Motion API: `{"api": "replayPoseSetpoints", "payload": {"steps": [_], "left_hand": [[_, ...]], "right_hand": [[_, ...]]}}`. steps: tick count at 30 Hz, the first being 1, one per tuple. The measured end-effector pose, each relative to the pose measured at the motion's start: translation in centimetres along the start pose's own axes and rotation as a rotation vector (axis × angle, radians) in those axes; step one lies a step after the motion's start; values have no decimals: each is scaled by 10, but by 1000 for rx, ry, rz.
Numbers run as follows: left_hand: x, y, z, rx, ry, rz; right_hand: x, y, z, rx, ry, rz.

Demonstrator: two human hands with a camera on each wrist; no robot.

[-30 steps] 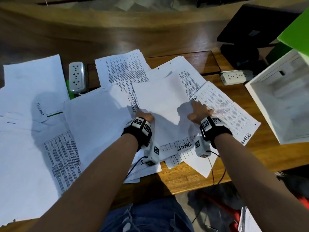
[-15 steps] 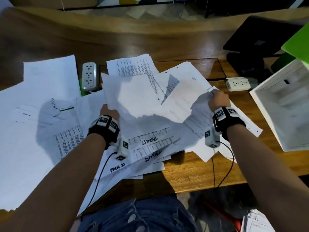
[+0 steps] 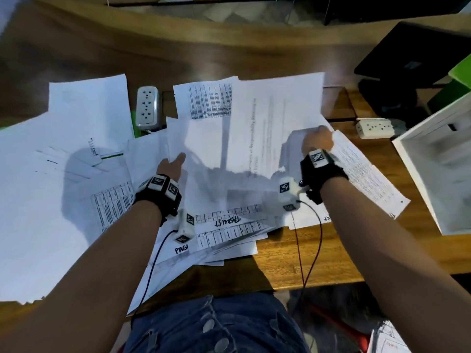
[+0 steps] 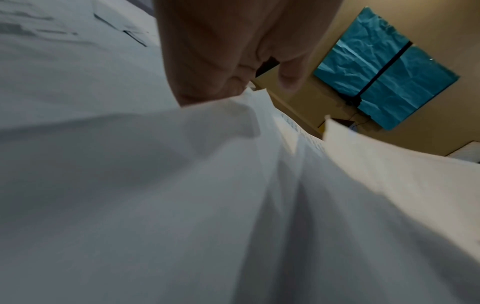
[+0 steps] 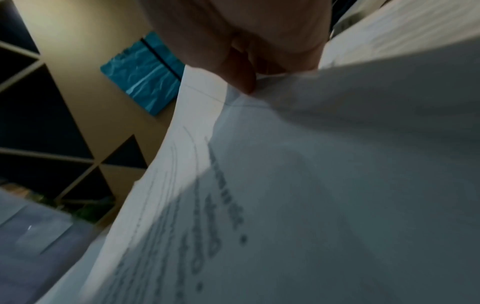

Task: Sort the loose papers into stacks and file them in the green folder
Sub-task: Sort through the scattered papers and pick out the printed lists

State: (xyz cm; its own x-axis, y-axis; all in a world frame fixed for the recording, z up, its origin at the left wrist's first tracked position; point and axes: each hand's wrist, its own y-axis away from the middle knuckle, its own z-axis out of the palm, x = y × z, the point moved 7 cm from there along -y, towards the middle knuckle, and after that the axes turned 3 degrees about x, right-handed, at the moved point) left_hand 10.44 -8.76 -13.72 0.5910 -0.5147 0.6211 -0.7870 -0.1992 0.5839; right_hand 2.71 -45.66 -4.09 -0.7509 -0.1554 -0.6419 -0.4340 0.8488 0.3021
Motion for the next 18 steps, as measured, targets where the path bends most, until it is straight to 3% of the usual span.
{"api": "replayPoseSetpoints", "payload": {"steps": [2, 6, 10, 14, 18], "left_hand": [[0, -4, 3, -14, 68, -37], [-1, -10, 10, -39, 213, -60], [4, -9, 13, -44, 116, 28], [8, -11, 14, -26, 0, 82], [9, -11, 13, -21, -23, 109]], "right_hand": [[2, 21, 34, -150, 56, -61], [12, 52, 89, -290, 143, -117], [13, 69, 122, -447, 190, -177], [8, 55, 121, -424, 375, -453], [21, 13, 92, -323, 930, -715]]}}
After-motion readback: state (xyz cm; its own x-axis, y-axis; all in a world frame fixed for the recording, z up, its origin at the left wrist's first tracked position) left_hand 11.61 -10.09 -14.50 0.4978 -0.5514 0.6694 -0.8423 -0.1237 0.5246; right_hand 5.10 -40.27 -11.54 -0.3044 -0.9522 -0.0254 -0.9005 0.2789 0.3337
